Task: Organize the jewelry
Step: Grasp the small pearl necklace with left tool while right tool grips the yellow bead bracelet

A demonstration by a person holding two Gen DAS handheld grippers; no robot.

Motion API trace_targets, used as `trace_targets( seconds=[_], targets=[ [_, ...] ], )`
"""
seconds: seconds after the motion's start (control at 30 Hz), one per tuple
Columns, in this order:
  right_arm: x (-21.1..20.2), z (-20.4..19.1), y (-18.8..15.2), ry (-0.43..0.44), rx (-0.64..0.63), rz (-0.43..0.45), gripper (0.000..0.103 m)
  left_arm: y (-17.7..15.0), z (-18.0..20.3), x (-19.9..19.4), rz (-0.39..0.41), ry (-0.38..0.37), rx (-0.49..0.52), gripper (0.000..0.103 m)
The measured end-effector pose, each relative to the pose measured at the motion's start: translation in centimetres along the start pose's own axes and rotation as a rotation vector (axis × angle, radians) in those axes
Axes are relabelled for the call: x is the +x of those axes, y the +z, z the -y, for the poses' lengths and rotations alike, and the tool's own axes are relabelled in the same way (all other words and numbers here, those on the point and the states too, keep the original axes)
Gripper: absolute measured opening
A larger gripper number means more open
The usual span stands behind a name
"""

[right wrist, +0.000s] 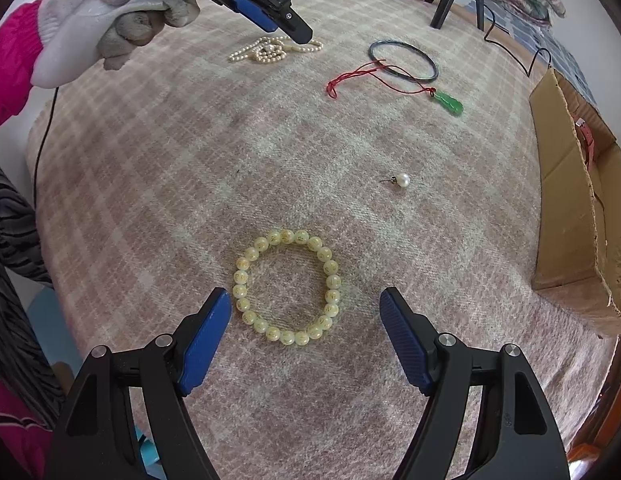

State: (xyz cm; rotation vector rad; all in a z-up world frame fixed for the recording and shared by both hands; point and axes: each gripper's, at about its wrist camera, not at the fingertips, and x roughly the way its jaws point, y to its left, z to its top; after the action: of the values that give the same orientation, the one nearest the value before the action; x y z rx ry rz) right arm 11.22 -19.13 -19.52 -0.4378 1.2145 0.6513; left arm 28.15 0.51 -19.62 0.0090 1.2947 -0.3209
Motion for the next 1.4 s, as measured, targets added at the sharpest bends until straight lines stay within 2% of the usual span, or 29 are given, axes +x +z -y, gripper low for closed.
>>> trace_targets(
  seconds=[0.07,0.23,0.33,0.4,0.5,0.67,0.77,1.07,1.17,1.27,1.4],
  targets=[
    [0.3,0.0,0.2,-0.004,-0.003,-0.006,0.076,0.0,0.4,0.3,-0.012,0.001,0.008,0.051],
    [1.0,-0.1,0.5,-0.012,-0.002,-0.013,0.076,-0.1,0.8,0.8,-0.029,0.017,0.025,0.050],
    [1.3,-0.2,0.7,-0.022,-0.002,-0.015,0.076,0.0,0.8,1.3,-0.035,0.039,0.029,0.043],
    [1.5,-0.4,0.8,-0.028,-0.004,-0.015,0.076,0.0,0.7,1.5,-0.036,0.041,0.031,0.042],
    [1.8,-0.8,1.0,-0.037,-0.007,-0.016,0.076,0.2,0.5,1.7,-0.032,0.057,0.035,0.033],
    [2.4,-1.5,1.5,-0.048,-0.012,-0.016,0.076,0.4,0.1,1.8,-0.019,0.060,0.017,0.010],
    [2.3,-1.3,1.6,-0.049,-0.012,-0.018,0.076,0.4,0.0,1.6,-0.009,0.065,0.014,0.006],
    [2.5,-1.1,1.6,-0.043,-0.010,-0.013,0.075,0.1,0.1,0.0,0.045,0.061,-0.011,0.005],
    [2.4,-1.0,1.3,-0.034,-0.006,-0.008,0.069,-0.1,0.2,-0.8,0.065,0.054,-0.016,0.005],
    [2.1,-0.9,1.2,-0.024,0.000,-0.004,0.059,-0.4,0.4,-1.3,0.077,0.050,-0.016,0.005],
    [1.8,-0.6,1.1,-0.008,0.012,0.003,0.035,-0.7,0.5,-1.9,0.094,0.050,-0.016,0.005]
  ],
)
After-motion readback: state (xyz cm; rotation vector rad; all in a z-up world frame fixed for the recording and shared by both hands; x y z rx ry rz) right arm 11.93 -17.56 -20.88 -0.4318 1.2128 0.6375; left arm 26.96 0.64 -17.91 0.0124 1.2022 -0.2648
